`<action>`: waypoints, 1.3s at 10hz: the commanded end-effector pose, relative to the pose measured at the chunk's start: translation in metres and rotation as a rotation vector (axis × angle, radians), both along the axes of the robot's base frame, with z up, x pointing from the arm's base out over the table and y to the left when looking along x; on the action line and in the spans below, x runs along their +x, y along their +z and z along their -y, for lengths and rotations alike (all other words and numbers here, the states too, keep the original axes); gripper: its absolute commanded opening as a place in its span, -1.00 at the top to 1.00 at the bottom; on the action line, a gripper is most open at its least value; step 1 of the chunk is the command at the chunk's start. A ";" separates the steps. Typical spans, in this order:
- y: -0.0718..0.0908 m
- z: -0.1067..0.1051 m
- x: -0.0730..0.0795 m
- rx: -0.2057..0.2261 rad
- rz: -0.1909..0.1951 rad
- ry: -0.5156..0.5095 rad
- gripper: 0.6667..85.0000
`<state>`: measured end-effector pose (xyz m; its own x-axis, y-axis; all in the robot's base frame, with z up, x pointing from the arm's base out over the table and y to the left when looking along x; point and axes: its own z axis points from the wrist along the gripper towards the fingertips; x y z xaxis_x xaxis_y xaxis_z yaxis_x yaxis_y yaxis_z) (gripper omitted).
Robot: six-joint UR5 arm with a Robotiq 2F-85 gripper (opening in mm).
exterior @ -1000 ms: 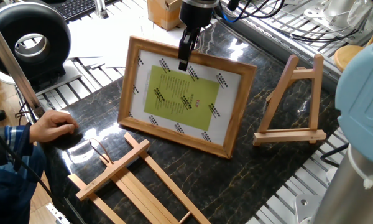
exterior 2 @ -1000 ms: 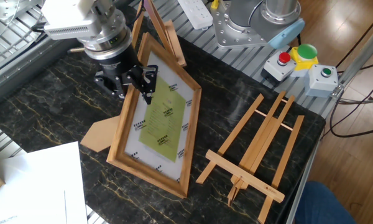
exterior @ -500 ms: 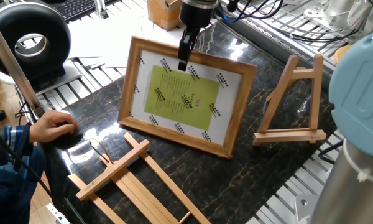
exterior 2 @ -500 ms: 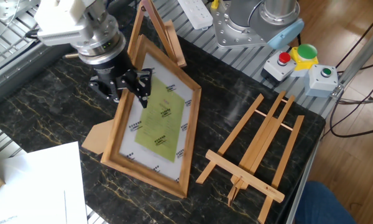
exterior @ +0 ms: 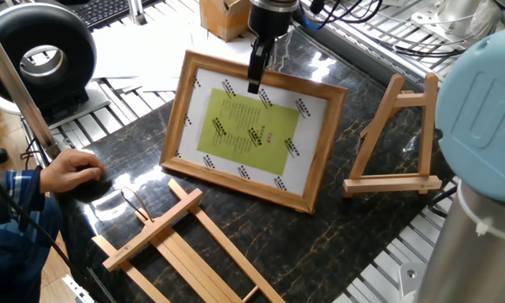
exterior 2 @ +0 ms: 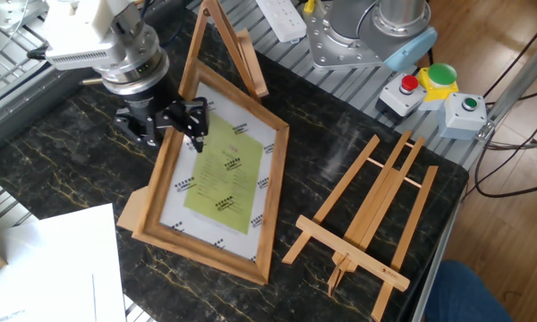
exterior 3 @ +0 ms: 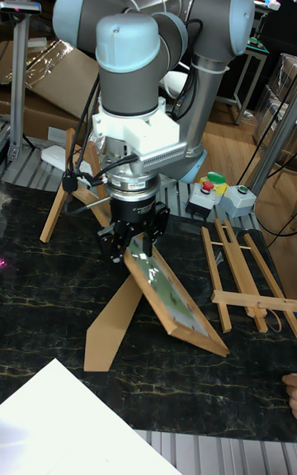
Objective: Take the photo frame down from the bracket
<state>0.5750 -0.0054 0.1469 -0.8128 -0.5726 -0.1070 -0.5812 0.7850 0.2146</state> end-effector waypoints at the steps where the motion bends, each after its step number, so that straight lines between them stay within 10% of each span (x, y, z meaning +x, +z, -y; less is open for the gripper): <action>1: -0.009 0.010 0.004 -0.008 0.010 0.010 -0.34; 11: -0.021 0.009 0.002 0.013 0.023 0.000 -0.42; 13: -0.024 0.022 0.000 -0.038 0.019 0.016 -0.40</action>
